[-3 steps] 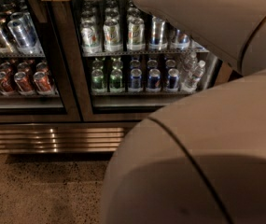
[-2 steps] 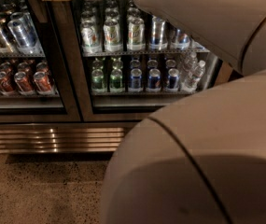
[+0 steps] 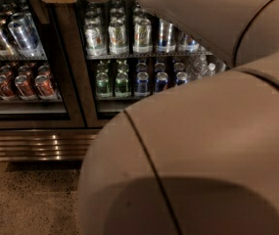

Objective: Open right fridge door

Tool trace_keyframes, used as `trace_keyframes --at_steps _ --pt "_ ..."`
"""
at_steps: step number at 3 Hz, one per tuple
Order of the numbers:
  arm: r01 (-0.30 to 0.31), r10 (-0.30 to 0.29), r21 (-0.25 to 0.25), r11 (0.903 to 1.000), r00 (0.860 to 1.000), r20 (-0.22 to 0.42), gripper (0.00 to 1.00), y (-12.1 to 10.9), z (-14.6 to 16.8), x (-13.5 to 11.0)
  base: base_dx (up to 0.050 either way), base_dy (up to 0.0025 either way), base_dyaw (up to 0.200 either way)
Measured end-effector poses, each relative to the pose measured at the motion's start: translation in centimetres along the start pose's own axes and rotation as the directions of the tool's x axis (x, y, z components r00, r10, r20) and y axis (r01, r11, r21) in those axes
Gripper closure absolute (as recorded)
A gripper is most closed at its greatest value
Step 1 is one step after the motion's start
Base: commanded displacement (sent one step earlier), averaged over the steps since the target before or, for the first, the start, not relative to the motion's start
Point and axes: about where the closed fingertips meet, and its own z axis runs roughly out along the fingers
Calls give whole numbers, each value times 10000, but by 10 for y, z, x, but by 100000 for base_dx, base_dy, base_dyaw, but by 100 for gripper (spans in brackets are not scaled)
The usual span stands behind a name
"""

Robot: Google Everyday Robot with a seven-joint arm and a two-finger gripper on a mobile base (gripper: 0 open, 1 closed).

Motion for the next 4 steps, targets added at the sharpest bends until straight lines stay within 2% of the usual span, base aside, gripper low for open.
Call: trace_keyframes --at_steps 4 --pt "-127 152 -412 9991 9981 603 31 -10 32 5 0 0 0"
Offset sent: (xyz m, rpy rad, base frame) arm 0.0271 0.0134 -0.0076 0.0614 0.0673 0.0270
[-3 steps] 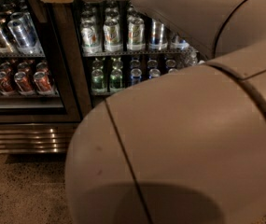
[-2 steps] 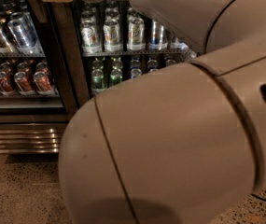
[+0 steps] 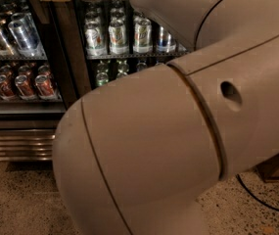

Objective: Open right fridge door

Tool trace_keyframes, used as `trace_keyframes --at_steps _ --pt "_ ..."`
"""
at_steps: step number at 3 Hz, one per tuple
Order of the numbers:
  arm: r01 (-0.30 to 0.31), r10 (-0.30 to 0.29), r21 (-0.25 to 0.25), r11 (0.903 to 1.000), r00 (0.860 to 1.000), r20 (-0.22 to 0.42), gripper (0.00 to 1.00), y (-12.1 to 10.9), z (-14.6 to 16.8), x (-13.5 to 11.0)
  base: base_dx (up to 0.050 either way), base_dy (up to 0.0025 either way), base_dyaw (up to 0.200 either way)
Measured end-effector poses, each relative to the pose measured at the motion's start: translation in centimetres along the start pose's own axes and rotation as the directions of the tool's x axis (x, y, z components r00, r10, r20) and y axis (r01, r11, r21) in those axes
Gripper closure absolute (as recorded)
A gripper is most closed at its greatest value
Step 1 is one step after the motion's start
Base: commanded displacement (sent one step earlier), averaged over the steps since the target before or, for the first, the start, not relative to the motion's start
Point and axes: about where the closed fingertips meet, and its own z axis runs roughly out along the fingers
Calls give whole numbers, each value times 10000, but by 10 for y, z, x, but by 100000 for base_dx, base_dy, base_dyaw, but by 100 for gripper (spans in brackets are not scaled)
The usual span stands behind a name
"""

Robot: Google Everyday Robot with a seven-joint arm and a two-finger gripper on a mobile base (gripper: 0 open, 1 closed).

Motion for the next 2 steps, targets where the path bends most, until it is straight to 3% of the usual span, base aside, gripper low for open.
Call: trace_keyframes --at_steps 2 --pt "-69 75 -238 9997 9997 253 33 0 14 3 0 0 0"
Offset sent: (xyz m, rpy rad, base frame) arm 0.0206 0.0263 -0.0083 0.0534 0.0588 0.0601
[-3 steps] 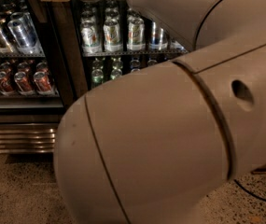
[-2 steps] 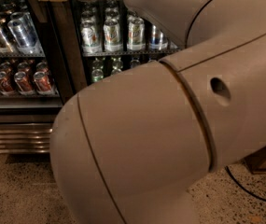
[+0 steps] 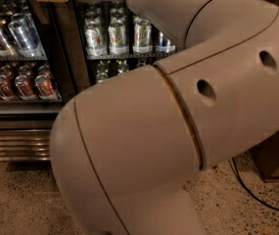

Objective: Open right fridge door

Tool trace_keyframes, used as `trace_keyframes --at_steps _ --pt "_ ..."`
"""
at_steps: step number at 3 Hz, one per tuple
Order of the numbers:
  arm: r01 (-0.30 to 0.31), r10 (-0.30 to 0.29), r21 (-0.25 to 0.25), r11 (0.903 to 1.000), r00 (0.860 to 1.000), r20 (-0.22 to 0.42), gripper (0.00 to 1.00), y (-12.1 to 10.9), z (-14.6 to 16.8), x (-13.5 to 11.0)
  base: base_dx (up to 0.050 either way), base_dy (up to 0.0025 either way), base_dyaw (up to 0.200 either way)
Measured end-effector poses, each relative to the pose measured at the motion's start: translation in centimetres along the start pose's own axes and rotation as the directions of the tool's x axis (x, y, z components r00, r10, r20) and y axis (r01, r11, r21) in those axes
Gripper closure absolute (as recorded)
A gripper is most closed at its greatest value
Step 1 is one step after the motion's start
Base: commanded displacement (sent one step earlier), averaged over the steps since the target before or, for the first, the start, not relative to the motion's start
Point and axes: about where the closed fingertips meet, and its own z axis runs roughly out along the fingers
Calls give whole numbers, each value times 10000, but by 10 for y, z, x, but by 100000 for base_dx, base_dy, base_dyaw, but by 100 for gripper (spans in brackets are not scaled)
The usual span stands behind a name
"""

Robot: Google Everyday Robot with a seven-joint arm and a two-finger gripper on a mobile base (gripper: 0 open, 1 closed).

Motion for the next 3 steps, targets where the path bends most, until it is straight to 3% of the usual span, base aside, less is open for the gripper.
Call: trace_keyframes --at_steps 1,3 --pt "-55 56 -97 9999 9999 92 41 0 4 2 0 0 0" --pt "-59 79 -486 9988 9991 410 83 -3 28 7 0 0 0"
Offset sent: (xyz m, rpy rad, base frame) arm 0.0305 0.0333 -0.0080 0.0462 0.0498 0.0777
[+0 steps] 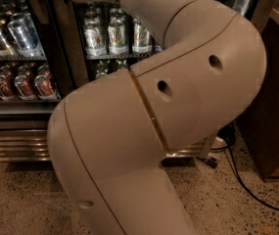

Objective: Open right fridge door

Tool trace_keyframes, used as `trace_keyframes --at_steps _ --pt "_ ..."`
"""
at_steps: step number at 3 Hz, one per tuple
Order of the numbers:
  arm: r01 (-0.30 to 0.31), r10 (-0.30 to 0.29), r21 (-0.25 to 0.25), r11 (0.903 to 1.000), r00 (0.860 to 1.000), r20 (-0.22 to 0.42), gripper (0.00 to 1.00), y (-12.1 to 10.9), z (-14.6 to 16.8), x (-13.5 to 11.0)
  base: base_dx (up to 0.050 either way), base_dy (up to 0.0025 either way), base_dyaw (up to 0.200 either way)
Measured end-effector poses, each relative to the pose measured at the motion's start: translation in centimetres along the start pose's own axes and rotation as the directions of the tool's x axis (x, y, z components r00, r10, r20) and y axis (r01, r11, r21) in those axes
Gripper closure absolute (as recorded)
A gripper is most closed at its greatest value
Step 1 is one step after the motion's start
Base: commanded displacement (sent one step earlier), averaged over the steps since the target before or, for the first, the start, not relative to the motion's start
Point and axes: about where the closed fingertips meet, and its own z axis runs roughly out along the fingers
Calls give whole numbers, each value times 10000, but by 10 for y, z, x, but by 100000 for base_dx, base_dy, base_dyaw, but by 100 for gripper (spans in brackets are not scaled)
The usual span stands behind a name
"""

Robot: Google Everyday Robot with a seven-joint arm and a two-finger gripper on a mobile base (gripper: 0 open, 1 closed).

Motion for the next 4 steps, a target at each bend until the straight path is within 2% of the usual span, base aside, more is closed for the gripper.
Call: trace_keyframes --at_steps 1,4 --pt "-69 69 -98 9999 10000 57 100 -4 3 4 0 0 0" --pt "-110 111 -191 9998 9999 71 100 -10 2 4 0 0 0"
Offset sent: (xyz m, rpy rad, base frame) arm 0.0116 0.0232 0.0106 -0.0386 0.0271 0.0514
